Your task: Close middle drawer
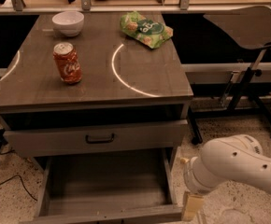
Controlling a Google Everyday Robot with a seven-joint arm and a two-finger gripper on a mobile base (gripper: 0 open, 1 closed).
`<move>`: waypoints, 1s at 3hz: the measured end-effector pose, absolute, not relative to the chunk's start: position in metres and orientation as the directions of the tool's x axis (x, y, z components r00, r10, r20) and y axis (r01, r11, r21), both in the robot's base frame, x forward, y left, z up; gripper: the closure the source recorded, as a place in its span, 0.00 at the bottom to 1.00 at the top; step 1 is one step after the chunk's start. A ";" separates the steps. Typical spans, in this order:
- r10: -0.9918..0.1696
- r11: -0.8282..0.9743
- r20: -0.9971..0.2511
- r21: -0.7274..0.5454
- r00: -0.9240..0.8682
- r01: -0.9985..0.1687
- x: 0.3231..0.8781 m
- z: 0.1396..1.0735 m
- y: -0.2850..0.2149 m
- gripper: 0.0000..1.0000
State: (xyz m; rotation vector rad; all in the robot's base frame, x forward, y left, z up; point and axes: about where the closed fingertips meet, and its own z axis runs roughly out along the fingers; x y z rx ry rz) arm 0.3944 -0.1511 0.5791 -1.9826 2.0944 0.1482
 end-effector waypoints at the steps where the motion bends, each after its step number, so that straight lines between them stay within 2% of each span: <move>1: -0.963 0.024 -0.268 -0.070 -0.004 -0.997 0.390 0.528 -0.141 0.00; 3: -0.936 0.008 -0.351 -0.017 -0.002 -1.000 0.377 0.467 -0.131 0.00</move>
Offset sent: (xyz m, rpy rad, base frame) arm -0.0162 0.0129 -0.1142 0.0657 0.0806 0.0759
